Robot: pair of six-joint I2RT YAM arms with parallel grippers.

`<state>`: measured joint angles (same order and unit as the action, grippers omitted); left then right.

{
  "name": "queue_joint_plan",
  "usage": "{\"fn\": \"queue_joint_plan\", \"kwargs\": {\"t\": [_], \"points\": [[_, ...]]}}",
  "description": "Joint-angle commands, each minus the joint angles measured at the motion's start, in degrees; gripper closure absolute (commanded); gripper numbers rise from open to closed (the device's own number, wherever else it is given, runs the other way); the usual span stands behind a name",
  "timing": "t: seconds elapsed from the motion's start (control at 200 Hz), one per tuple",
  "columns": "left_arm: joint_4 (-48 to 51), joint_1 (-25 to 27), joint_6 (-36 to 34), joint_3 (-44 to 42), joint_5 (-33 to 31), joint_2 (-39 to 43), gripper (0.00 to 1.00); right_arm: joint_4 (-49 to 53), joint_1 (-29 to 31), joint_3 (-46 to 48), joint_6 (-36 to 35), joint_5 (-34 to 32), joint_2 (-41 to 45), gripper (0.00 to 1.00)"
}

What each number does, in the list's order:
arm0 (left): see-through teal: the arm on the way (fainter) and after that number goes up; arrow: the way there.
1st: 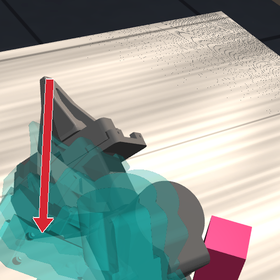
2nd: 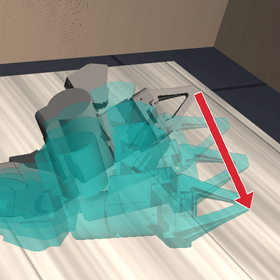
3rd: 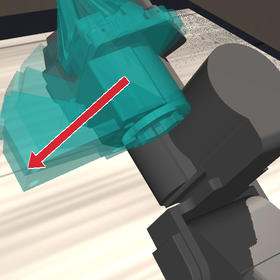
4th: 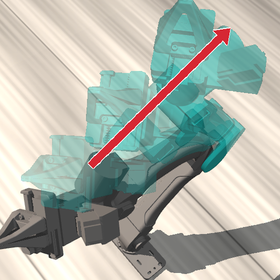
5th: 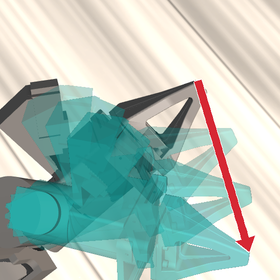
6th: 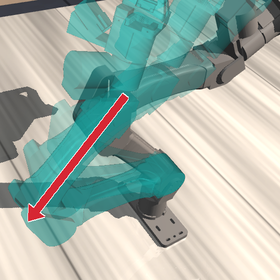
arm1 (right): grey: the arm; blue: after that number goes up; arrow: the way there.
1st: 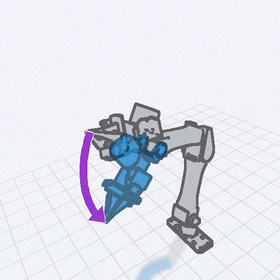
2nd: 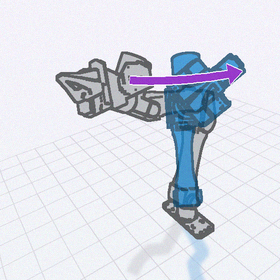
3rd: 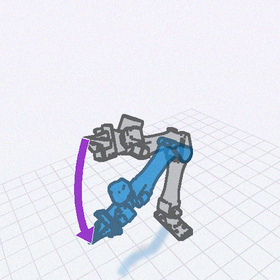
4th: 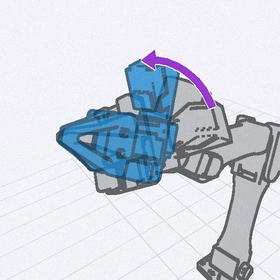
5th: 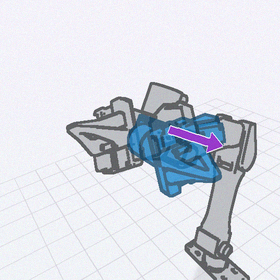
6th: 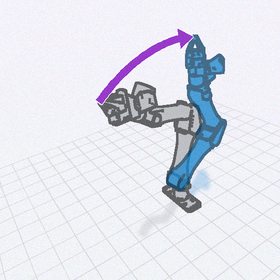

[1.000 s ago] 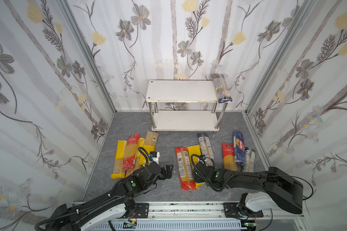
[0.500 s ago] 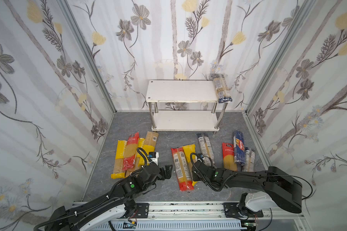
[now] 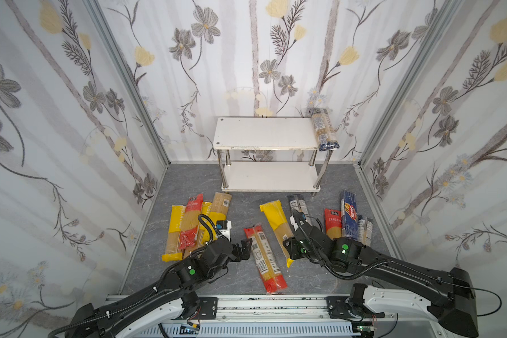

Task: Place and organize the pasta boxes and bags onto the shelf
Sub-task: 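Lift the yellow-topped bag with the right gripper toward the shelf top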

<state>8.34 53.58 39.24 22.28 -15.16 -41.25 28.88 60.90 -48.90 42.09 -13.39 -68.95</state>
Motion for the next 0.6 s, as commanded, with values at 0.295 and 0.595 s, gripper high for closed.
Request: {"fn": "queue_joint_plan", "kwargs": {"t": [0.295, 0.595], "points": [[-1.0, 0.1, -4.1, 7.0, -2.8, -4.8, 0.00, 6.7, -7.2, -24.9, -14.6, -10.8, 0.3, 0.82], [-1.0, 0.0, -7.4, 12.2, -3.9, -7.4, 0.00, 7.7, -18.2, -47.5, -26.4, -8.5, -11.2, 0.81]]}}
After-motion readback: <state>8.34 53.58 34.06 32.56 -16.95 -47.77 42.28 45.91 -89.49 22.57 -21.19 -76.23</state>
